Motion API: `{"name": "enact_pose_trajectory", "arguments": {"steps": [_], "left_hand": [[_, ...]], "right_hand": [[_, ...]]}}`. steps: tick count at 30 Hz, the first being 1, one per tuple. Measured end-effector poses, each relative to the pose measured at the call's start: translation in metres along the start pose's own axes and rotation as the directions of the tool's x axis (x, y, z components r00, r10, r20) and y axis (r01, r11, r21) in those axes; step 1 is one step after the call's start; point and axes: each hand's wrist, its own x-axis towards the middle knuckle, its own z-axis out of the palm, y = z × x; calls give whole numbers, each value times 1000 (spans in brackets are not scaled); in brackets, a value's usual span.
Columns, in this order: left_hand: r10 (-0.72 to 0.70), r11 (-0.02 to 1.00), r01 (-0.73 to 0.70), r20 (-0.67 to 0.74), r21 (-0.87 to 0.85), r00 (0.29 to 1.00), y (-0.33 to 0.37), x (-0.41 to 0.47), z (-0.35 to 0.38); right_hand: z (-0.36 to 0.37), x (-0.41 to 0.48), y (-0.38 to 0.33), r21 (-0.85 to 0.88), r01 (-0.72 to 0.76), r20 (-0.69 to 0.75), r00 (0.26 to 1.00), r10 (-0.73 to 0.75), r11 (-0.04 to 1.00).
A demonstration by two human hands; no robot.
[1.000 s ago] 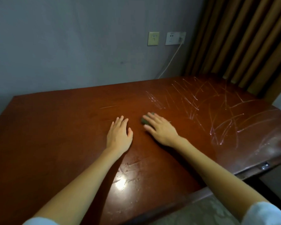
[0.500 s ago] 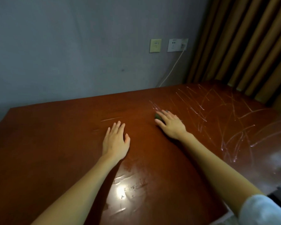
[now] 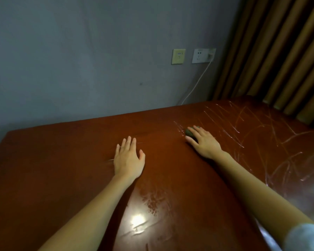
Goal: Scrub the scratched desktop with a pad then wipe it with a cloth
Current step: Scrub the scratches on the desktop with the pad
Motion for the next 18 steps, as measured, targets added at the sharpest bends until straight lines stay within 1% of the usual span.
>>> {"name": "enact_pose_trajectory", "arguments": {"steps": [2, 3, 5, 7, 9, 10, 11, 14, 16, 18], "left_hand": [[-2, 1000, 2, 0, -2, 1000, -2, 7, 0], [-6, 1000, 6, 1, -2, 1000, -4, 12, 0], [-20, 1000, 20, 7, 1, 1000, -8, 24, 0], [-28, 1000, 28, 23, 9, 999, -11, 35, 0], [-30, 999, 29, 26, 23, 999, -14, 42, 2], [-28, 999, 28, 23, 29, 999, -15, 46, 3], [-26, 999, 26, 20, 30, 999, -16, 49, 3], [-29, 999, 29, 10, 23, 1000, -18, 60, 4], [-33, 999, 32, 14, 27, 999, -20, 67, 5], [-37, 999, 36, 16, 33, 999, -21, 76, 6]], "right_hand": [[5, 21, -28, -17, 18, 29, 999, -18, 1000], [8, 24, -41, -15, 55, 35, 998, -55, 998], [12, 9, -63, -10, 201, 27, 979, -200, 980], [11, -25, -68, 26, 368, 17, 929, -369, 929], [8, -51, -52, 58, 455, 38, 889, -457, 889], [5, -54, -39, 58, 446, 46, 892, -449, 893], [1, -51, -25, 49, 405, 42, 913, -407, 913], [-7, -10, 2, 32, 184, 29, 982, -185, 982], [-7, 28, 0, 19, 67, 50, 996, -68, 998], [-1, 64, -17, 7, 17, 49, 999, -17, 1000]]}}
